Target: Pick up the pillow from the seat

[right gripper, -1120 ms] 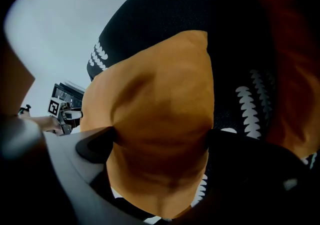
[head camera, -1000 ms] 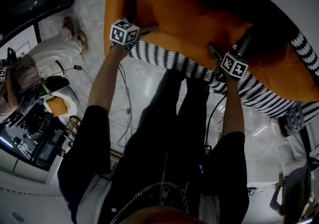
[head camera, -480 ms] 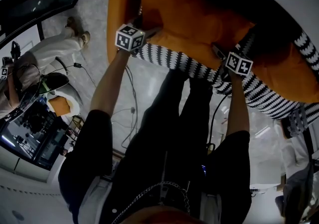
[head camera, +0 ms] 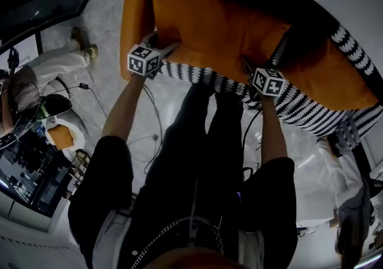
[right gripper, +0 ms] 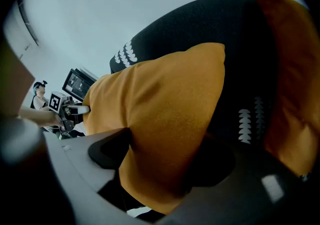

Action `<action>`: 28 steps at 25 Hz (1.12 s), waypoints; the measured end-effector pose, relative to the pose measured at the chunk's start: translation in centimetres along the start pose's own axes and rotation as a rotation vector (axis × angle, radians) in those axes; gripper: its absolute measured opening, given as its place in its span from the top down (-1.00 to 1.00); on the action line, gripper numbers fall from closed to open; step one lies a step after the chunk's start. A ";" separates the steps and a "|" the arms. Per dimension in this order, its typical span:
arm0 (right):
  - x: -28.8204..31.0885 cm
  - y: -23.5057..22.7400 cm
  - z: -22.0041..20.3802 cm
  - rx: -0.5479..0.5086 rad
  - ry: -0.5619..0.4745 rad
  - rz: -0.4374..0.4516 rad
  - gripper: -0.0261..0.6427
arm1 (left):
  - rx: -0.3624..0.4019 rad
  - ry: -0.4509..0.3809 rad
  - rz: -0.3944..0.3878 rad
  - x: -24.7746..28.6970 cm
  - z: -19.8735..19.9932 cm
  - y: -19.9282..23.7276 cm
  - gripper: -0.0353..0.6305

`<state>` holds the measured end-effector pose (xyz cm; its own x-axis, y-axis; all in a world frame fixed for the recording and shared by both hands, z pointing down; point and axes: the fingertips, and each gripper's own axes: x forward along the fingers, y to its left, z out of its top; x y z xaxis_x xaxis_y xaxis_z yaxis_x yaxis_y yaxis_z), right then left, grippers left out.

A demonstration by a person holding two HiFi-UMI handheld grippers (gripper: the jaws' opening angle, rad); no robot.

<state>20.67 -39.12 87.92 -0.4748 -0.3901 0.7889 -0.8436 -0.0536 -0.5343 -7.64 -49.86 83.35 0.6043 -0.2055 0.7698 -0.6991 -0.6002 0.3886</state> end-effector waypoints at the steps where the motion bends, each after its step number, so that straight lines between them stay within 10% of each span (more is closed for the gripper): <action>1: -0.8 0.2 0.3 -0.016 0.001 -0.001 -0.22 | -0.008 -0.019 0.006 -0.7 0.1 -0.6 -0.07; 11: -12.8 6.9 6.1 -0.208 -0.080 -0.030 -0.22 | 0.034 -0.229 0.056 -11.8 7.3 -8.0 -0.05; 28: -37.4 20.1 18.1 -0.472 -0.541 -0.038 -0.18 | 0.293 -0.690 0.181 -33.9 23.5 -22.1 -0.05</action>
<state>26.02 -42.30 42.21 -0.3556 -0.8032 0.4779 -0.9334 0.2794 -0.2250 -3.72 -47.80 36.73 0.6589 -0.6978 0.2810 -0.7382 -0.6717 0.0630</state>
